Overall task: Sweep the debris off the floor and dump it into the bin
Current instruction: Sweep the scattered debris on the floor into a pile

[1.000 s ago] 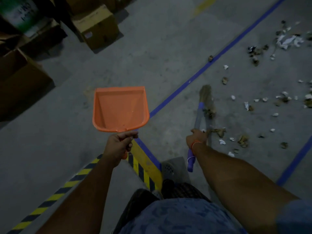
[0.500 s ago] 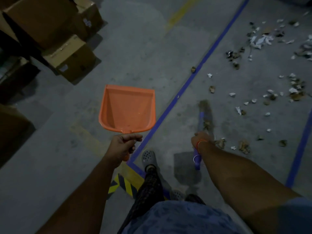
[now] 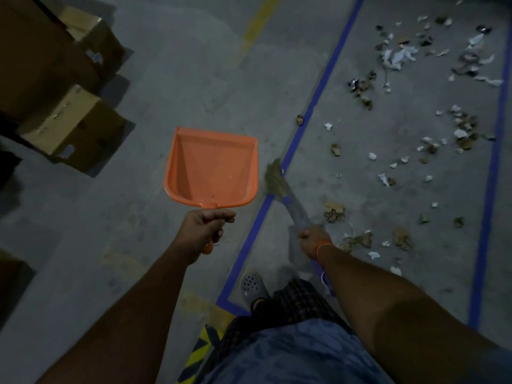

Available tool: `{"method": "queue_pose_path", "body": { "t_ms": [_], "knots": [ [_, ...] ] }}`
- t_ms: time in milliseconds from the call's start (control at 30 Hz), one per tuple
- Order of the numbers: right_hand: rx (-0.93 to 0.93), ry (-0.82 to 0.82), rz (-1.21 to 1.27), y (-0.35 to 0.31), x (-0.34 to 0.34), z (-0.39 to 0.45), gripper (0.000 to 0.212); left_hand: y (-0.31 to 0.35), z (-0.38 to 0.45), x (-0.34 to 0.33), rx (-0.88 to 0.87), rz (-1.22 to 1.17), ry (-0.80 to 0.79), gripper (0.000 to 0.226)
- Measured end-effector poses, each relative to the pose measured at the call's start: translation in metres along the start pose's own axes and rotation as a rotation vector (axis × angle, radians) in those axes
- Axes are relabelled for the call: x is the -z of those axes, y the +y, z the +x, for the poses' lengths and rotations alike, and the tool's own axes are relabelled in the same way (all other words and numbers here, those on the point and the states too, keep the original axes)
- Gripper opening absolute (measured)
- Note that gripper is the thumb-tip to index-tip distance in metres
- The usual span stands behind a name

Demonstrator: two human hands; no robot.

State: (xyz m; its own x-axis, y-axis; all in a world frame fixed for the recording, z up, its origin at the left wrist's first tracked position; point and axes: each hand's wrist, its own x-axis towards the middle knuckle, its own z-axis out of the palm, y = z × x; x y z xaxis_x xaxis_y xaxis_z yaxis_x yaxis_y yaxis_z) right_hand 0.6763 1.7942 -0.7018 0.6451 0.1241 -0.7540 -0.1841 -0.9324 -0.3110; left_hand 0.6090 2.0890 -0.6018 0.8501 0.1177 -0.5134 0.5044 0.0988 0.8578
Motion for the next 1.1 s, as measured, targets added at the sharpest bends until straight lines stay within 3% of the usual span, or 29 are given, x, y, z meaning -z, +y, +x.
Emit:
{"method": "queue_pose_path", "body": {
  "t_ms": [133,267,433,733,833,1100],
  "knots": [
    [-0.110,0.090,-0.017,-0.003,0.026,0.030,0.042,0.017,0.035,0.004,0.027,0.006,-0.010,0.027],
    [-0.194,0.266,0.120,-0.009,0.072,0.067,0.032,0.037,0.076,0.004,0.036,0.015,-0.017,0.026],
    [-0.206,0.375,0.324,-0.025,0.123,0.109,0.042,0.082,0.142,-0.010,0.049,0.039,-0.049,0.027],
    [-0.069,0.171,0.280,-0.077,0.212,0.186,0.043,0.157,0.244,-0.047,-0.016,0.057,-0.066,0.029],
    [-0.078,0.114,0.372,-0.087,0.233,0.206,0.041,0.168,0.263,-0.054,0.000,0.058,-0.091,0.029],
    [-0.282,0.240,0.480,-0.057,0.267,0.235,0.037,0.184,0.303,-0.055,0.016,0.134,-0.132,0.027]
  ]
}}
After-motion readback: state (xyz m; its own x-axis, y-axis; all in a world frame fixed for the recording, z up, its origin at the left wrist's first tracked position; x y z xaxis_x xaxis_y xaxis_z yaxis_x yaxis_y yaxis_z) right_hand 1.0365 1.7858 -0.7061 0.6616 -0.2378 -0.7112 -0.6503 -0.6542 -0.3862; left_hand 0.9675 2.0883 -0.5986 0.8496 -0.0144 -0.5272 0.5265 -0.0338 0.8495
